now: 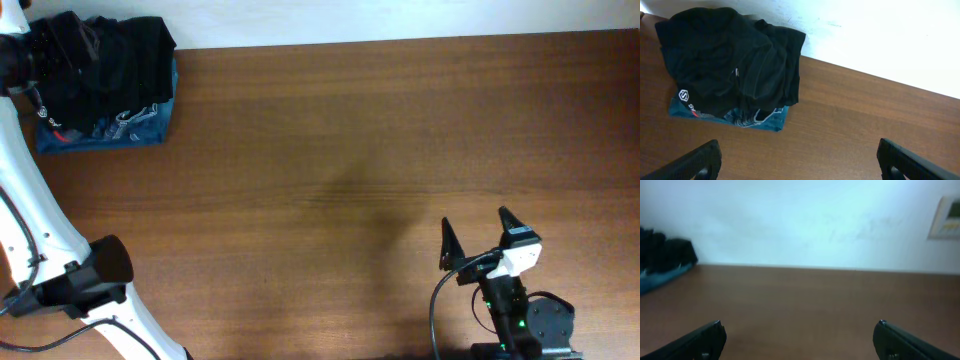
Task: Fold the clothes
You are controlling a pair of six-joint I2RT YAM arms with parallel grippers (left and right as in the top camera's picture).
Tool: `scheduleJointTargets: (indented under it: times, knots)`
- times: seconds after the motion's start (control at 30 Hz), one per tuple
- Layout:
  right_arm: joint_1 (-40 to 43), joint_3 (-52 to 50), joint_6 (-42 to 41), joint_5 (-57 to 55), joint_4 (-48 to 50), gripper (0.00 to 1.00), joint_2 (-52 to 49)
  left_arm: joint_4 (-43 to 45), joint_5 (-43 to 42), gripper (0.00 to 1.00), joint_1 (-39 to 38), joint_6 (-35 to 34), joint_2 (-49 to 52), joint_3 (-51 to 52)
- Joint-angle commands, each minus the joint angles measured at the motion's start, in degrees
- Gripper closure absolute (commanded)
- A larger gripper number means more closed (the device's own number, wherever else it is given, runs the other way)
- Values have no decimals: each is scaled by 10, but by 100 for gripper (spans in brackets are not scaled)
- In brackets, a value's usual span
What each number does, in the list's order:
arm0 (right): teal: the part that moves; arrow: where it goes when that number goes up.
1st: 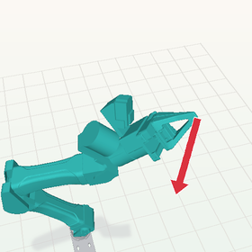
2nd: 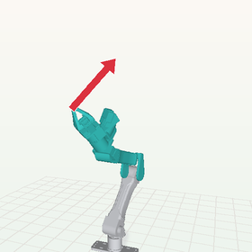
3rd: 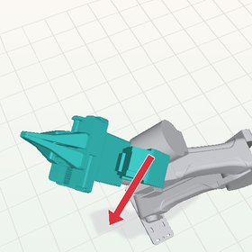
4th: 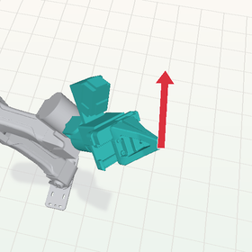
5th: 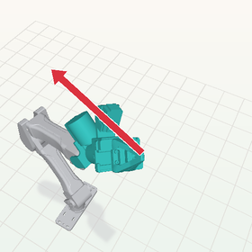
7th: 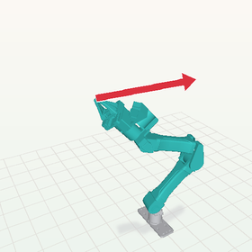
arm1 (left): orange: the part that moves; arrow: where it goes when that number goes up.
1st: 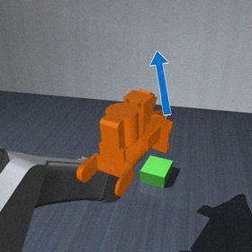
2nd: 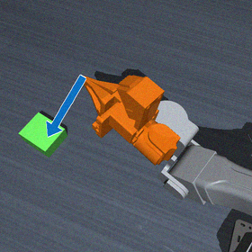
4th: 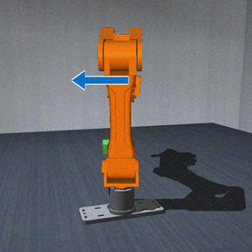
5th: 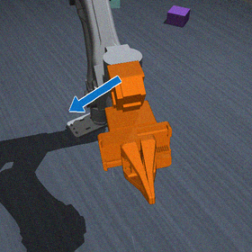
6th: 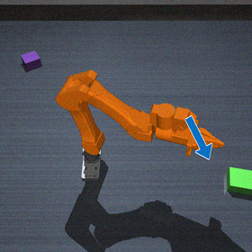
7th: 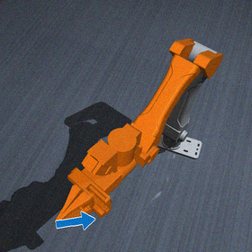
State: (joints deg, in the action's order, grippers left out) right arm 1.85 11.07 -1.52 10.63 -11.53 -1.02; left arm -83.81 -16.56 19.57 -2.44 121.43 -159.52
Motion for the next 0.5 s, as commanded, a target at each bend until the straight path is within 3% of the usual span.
scheduleJointTargets:
  times: [0.0,0.2,0.47]
  knots:
    - [15,-3,-4,10,23,1,8,0,-6,1,3,3,4,-1]
    - [17,-12,-4,7,63,1,8,0,-6,1,3,3,4,-1]
    - [17,-87,-5,27,196,1,8,0,-6,1,3,3,4,-1]
